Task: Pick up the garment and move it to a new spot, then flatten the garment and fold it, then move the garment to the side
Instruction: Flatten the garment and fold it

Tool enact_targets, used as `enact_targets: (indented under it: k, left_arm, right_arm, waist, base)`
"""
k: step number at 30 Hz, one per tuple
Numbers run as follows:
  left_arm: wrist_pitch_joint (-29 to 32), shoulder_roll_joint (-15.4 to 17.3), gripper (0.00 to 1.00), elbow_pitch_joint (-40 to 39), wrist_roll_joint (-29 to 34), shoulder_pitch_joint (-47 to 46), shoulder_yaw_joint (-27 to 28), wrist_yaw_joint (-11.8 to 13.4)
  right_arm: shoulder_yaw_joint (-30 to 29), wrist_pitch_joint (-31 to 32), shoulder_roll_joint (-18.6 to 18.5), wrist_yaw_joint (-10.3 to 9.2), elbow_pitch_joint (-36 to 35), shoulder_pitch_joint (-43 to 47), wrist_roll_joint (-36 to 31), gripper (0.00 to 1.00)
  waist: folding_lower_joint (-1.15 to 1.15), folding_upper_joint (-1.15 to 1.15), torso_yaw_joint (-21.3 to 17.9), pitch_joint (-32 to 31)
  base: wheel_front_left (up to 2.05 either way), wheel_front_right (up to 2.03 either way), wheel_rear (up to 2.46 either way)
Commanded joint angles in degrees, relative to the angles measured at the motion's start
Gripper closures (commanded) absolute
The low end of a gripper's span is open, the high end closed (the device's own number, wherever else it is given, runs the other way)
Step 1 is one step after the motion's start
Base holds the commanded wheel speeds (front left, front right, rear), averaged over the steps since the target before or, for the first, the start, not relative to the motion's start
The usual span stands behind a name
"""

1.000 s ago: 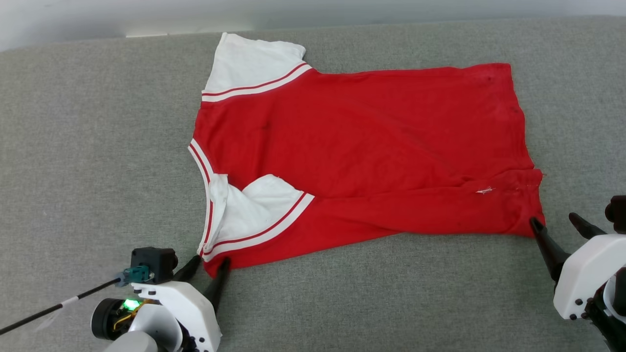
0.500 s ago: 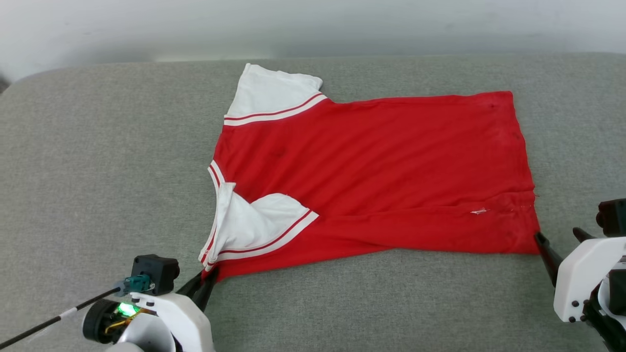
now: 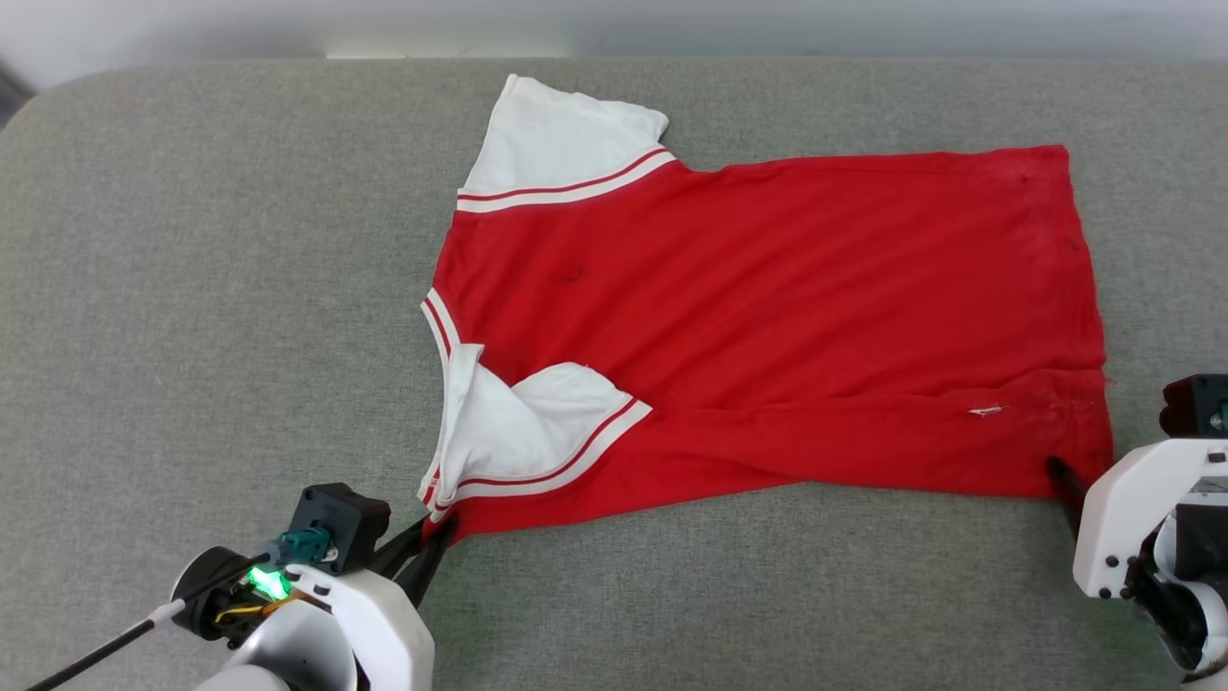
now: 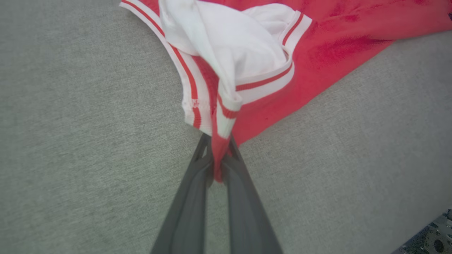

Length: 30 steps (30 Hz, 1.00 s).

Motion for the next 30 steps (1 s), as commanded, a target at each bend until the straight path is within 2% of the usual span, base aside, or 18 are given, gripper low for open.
enact_targets:
  k: [1,3,5,6,13,17,25,30]
  left_arm:
    - [0.3,-0.1,1.0,-0.2,0.4,-0.7,-0.4,-0.3]
    - [0.6,-0.2,1.0,-0.2,0.6,-1.2,-0.7,-0.7]
    - [0.8,0.0,1.0,0.2,0.8,-1.5,-0.9,-1.2]
    - [1.1,0.2,1.0,0.4,0.9,-1.5,-1.2,-1.6]
    - [2.3,3.5,1.0,2.3,1.3,-1.2,-2.2,-3.7]
    - [3.2,5.9,1.0,2.5,0.5,-0.3,-2.7,-5.9]
    - [5.9,10.1,1.0,0.0,-1.6,2.9,-4.1,-7.9]
    - [7.0,11.2,1.0,-1.7,-3.2,6.0,-5.4,-7.7]
  right_arm:
    - [0.1,0.1,0.5,-0.02,1.4,-0.4,0.5,0.0]
    - [0.7,0.7,0.7,-0.01,2.8,-0.1,0.8,0.0]
    - [1.5,1.1,0.7,-0.01,4.1,0.0,1.2,0.75]
    - [1.8,1.2,0.6,0.0,4.5,0.0,1.4,1.0]
    - [-0.6,-0.6,-1.1,-0.07,3.8,-1.0,2.3,1.0]
    - [-1.2,0.3,-2.1,-0.07,1.7,-0.5,3.9,1.0]
    - [-1.3,5.5,-5.1,-0.07,-5.6,4.8,6.4,1.0]
    - [-1.7,12.3,-6.3,-0.07,-10.5,11.3,8.3,1.0]
  waist:
    - [0.0,0.0,0.6,0.8]
    - [0.0,0.0,1.0,1.4]
    - [0.0,0.0,1.2,1.7]
    - [0.0,0.0,1.3,1.8]
    - [0.0,0.0,0.1,0.4]
    - [0.0,0.0,-0.7,-1.7]
    - [0.0,0.0,-2.6,-5.8]
    - [0.0,0.0,-3.3,-7.3]
  base:
    - [0.0,0.0,0.0]
    - [0.0,0.0,0.0]
    - [0.0,0.0,0.0]
    - [0.0,0.0,0.0]
    - [0.0,0.0,0.0]
    - [0.0,0.0,0.0]
    - [0.0,0.0,0.0]
    - [0.0,0.0,0.0]
